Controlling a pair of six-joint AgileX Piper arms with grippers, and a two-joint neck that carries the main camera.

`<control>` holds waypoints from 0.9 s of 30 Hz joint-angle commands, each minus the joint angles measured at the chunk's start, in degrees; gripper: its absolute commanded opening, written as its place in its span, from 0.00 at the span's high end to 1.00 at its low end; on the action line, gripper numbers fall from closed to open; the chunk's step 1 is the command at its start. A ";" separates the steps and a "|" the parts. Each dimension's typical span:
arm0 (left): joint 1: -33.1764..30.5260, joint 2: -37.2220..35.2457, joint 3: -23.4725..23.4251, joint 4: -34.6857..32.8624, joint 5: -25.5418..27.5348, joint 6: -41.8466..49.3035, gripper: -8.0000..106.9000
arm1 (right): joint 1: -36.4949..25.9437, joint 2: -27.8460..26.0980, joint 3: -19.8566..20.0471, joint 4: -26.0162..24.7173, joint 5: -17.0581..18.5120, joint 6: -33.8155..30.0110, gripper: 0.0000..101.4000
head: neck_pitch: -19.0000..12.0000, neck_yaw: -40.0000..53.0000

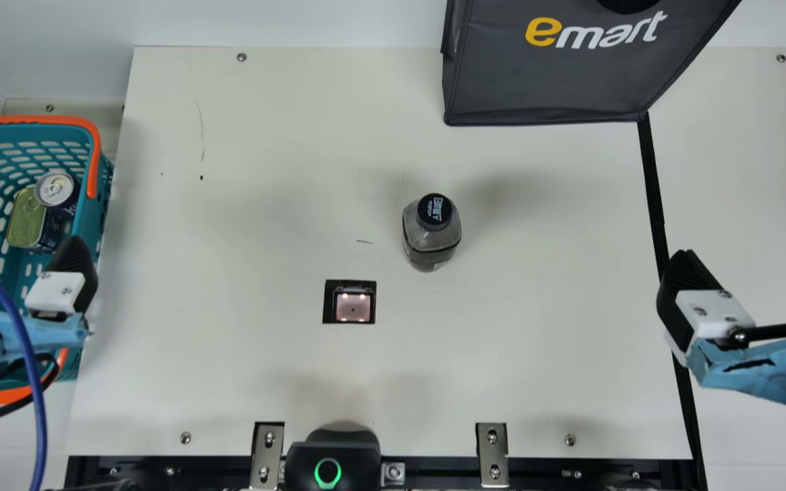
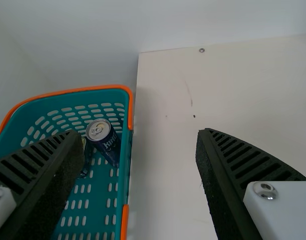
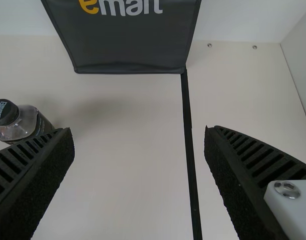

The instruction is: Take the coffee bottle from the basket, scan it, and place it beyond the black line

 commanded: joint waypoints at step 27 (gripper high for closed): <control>-2.43 -1.02 -0.30 3.90 1.70 -5.77 0.15 | 0.00 0.00 0.00 0.00 0.00 0.00 0.10 | -1.57 0.09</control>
